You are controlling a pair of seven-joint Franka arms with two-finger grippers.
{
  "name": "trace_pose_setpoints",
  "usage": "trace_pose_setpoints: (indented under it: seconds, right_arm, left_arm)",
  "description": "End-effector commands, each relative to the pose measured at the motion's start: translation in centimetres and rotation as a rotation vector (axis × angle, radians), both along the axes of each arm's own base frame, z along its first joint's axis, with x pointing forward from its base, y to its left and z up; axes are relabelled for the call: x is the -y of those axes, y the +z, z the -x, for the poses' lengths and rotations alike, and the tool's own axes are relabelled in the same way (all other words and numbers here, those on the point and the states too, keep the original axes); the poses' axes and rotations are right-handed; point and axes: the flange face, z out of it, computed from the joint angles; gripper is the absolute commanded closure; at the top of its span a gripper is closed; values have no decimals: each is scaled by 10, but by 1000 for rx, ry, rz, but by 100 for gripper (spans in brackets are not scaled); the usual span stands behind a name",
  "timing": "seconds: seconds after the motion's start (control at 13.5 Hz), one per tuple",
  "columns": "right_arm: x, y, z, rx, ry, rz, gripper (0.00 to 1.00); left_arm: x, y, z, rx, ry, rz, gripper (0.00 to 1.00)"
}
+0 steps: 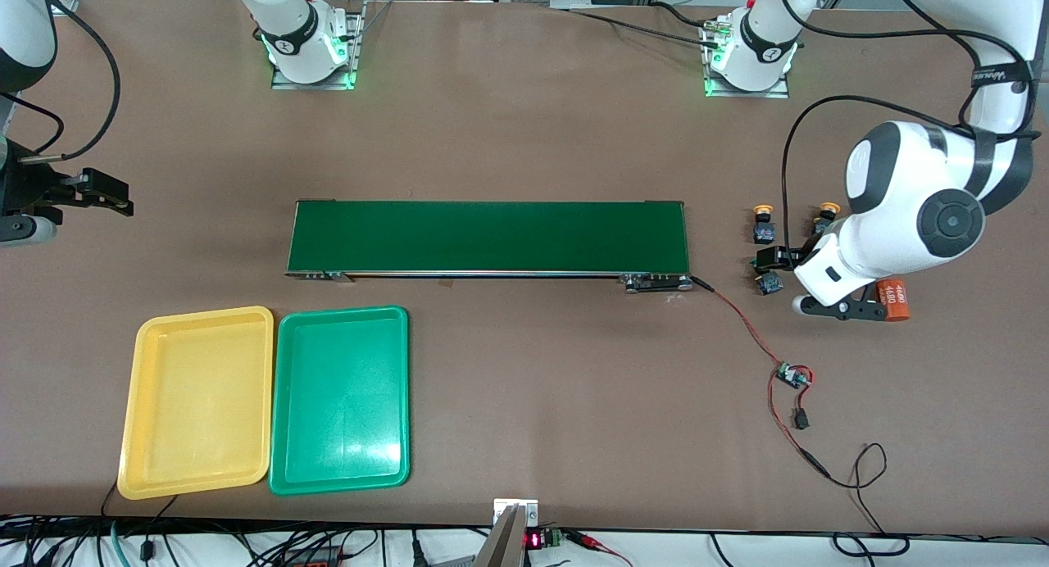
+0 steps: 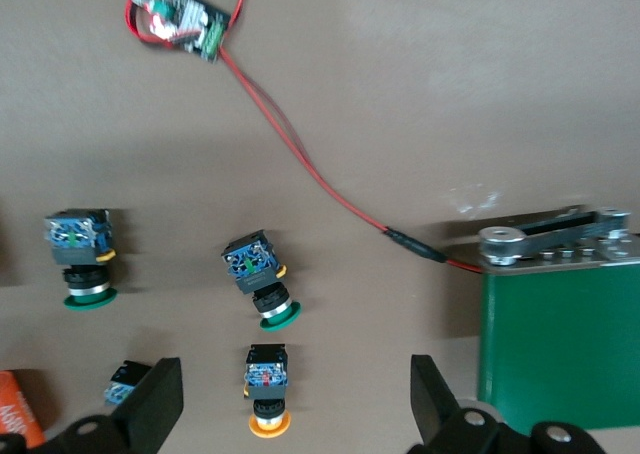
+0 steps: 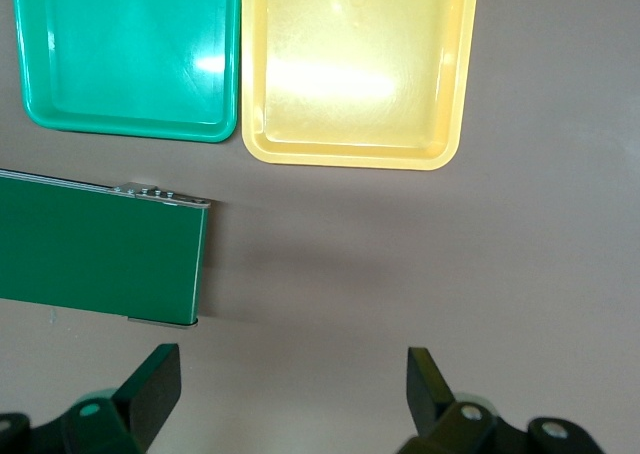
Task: Sort buttons by color to trays
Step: 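Grasp a green-capped push button with the left gripper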
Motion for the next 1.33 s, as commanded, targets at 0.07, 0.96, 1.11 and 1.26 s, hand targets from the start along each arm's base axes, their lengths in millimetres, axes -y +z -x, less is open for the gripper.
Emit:
trace_pose_setpoints:
  seconds: [0.07,0.96,1.11,1.26]
  right_arm:
    - [3,4,-2,8,11,9,0]
    - [1,-47,-14,-94,15,14,0]
    - [1,-56,-7,-152,-2,0,0]
    - [0,-66,6,-171,-13,-12,0]
  left_arm:
    - [-26,-60,24,-10,124,-14,0]
    - [-30,-161,24,-57,280,-55,0]
    - [-32,-163,25,-61,278,-58,14]
    - [-32,-161,24,-58,278,-58,56]
